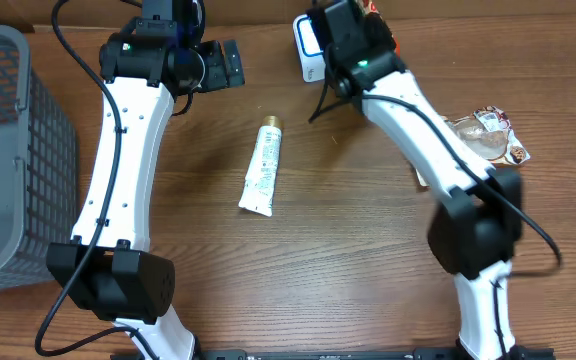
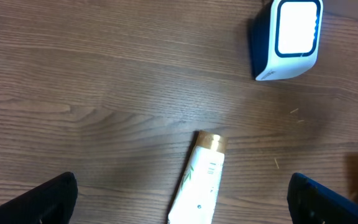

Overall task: Scan the item barcode
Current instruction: 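Hold the spaghetti package barcode against the white scanner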

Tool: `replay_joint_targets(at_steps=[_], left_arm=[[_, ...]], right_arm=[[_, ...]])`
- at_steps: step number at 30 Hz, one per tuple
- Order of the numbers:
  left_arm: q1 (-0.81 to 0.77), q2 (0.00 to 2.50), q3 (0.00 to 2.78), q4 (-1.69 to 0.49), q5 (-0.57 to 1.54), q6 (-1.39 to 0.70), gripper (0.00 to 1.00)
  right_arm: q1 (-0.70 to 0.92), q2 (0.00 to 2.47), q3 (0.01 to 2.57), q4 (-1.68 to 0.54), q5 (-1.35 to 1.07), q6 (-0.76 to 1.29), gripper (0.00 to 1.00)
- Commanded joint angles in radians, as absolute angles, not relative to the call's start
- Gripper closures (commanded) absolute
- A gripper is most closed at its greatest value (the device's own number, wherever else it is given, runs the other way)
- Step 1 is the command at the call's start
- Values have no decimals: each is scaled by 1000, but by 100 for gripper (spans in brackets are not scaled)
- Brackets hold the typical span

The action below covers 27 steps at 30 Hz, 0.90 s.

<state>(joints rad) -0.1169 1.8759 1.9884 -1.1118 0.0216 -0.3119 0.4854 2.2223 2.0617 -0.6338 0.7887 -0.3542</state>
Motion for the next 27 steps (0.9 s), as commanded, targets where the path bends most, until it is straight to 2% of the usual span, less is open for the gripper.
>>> replay_joint_targets(at_steps=[1, 9, 27], left_arm=[[-118, 1876, 1998, -1111, 19, -311, 0], [-118, 1876, 1998, -1111, 19, -311, 0], [-118, 1876, 1998, -1111, 19, -311, 0]], right_arm=[[478, 2256, 2094, -492, 1021, -505, 96], [478, 2391, 2094, -311, 1089, -645, 96], [476, 2530, 2094, -188, 1111, -645, 96]])
